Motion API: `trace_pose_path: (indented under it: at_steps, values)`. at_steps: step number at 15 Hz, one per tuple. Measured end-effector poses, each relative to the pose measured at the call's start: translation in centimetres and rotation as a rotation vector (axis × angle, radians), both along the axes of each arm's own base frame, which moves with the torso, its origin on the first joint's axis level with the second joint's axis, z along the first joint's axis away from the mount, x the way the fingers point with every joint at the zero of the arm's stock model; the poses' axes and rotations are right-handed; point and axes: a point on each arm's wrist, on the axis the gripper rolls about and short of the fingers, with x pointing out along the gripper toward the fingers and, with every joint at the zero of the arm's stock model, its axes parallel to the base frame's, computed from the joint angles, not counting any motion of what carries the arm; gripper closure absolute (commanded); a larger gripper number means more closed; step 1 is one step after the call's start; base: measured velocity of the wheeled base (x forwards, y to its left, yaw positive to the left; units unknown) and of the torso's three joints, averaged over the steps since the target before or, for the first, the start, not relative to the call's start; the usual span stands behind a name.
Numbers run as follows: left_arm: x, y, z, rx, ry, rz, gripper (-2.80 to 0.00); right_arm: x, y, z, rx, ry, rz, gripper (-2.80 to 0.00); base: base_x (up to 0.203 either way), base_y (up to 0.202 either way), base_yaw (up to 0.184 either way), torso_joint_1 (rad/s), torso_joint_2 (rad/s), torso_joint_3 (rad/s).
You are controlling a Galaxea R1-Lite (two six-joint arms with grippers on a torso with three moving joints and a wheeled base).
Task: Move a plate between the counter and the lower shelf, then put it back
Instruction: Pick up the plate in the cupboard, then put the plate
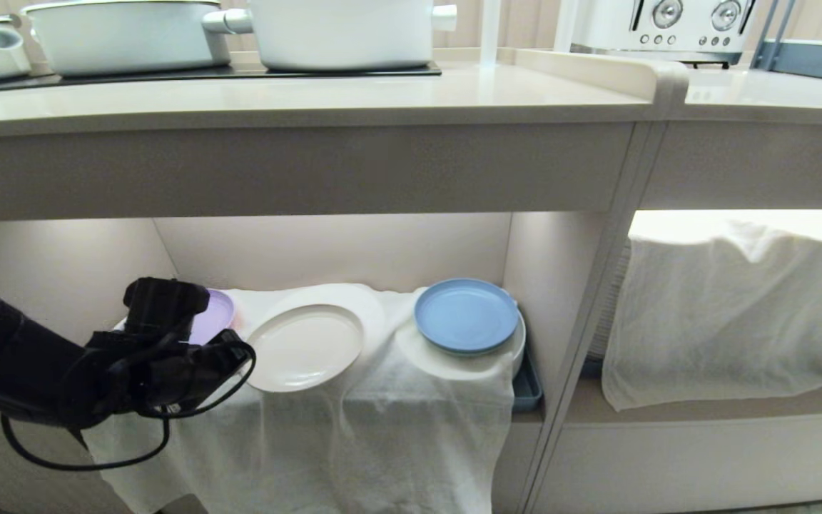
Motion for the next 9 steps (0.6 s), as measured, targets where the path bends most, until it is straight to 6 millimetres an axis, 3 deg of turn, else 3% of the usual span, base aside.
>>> trace_pose_path:
  at_steps: [9]
  values:
    - [-4.8,0.5,1.2,0.0,-0.004,0.0,0.0,0.0,0.0,0.0,0.0,-0.001,0.0,0.0,0.0,0.0,0.0,0.0,0.0,0.0]
